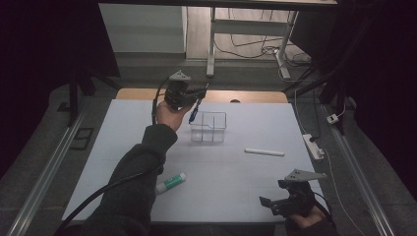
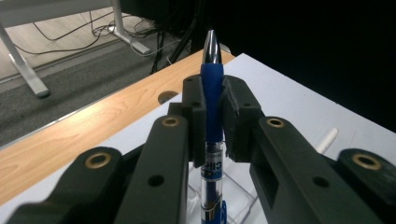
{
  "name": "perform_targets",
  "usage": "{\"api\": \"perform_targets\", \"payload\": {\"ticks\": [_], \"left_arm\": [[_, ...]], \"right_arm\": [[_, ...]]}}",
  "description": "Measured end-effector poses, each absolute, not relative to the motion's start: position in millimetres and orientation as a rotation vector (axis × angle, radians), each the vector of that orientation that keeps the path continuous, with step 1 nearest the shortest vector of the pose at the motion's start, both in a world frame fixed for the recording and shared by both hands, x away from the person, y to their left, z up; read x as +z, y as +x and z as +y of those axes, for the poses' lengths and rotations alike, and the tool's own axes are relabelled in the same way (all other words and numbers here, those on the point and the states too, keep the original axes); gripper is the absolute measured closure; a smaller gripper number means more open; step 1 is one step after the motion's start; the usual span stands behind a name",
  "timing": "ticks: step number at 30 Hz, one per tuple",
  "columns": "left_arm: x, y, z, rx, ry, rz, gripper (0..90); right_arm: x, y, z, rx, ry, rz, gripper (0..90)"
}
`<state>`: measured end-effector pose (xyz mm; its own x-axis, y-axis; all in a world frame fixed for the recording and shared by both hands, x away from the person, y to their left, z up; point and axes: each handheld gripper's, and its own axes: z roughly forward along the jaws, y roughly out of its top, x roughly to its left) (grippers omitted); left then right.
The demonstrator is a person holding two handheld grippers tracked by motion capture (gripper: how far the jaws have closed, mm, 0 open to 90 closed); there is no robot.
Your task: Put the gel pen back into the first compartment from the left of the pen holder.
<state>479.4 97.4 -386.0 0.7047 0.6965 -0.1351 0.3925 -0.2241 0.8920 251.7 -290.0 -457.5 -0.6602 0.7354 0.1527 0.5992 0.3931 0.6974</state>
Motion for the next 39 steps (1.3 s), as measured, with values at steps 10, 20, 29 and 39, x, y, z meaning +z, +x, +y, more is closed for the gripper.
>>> {"api": "perform_targets", "payload": {"ticks": [10, 20, 29, 39], "left_arm": [[-395, 491, 84, 0.401, 1.864, 0.811, 79.6], [-414, 491, 79, 0.422, 1.906, 0.827, 79.6], [-430, 487, 82, 0.395, 1.927, 0.842, 79.5], [-446, 484, 81, 0.408, 2.002, 0.868, 78.2]], "right_arm": [[-457, 251, -290, 1.121, 1.192, 2.47, 3.5], [-457, 251, -290, 1.125, 1.191, 2.472, 3.4], [-458, 252, -290, 1.122, 1.19, 2.476, 3.5], [-458, 252, -290, 1.128, 1.192, 2.477, 3.6]]}}
